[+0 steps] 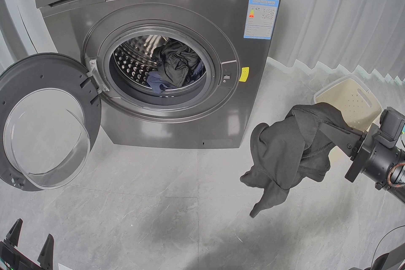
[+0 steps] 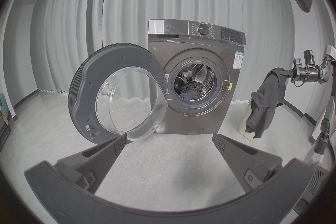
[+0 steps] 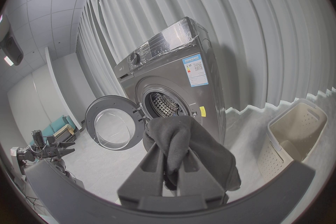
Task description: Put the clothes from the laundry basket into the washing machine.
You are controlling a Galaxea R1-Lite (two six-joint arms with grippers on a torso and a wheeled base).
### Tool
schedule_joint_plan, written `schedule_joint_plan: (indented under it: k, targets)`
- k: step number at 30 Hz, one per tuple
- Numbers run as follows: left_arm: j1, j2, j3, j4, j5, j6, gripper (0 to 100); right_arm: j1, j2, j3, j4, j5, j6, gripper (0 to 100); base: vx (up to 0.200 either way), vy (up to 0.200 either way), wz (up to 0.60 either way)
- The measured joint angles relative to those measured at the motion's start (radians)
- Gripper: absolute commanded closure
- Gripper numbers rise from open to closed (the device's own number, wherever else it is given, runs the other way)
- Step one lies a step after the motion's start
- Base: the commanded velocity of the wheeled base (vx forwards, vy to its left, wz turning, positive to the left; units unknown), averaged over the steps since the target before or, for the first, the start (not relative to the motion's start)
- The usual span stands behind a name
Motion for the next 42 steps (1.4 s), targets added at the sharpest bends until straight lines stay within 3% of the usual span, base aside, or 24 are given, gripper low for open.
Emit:
schedule_joint_plan:
  k: [14, 23, 29, 32, 37, 42]
  targets:
    - [0.0, 0.0, 0.0, 0.0, 0.0, 0.0, 0, -0.001, 0.024, 0.0, 0.0, -0.009, 0.005, 100, 0.0, 0.2, 0.0]
    - [0.0, 0.0, 0.0, 0.0, 0.0, 0.002, 0, 0.0, 0.046, -0.01, -0.001, -0.01, 0.017, 100, 0.0, 0.0, 0.0]
    - [0.001, 0.0, 0.0, -0.001, 0.0, 0.021, 0, 0.013, 0.085, -0.038, -0.035, -0.012, 0.014, 100, 0.0, 0.0, 0.0]
    - [0.003, 0.0, 0.0, -0.001, -0.003, 0.03, 0, 0.028, 0.129, -0.078, -0.073, -0.029, 0.011, 100, 0.0, 0.0, 0.0]
    - [0.004, 0.0, 0.0, -0.001, -0.006, 0.034, 0, 0.079, 0.209, -0.151, -0.151, -0.099, 0.015, 100, 0.0, 0.0, 0.0]
    - [0.004, 0.0, 0.0, -0.001, -0.006, 0.038, 0, 0.114, 0.265, -0.174, -0.169, -0.11, 0.034, 100, 0.0, 0.04, 0.0]
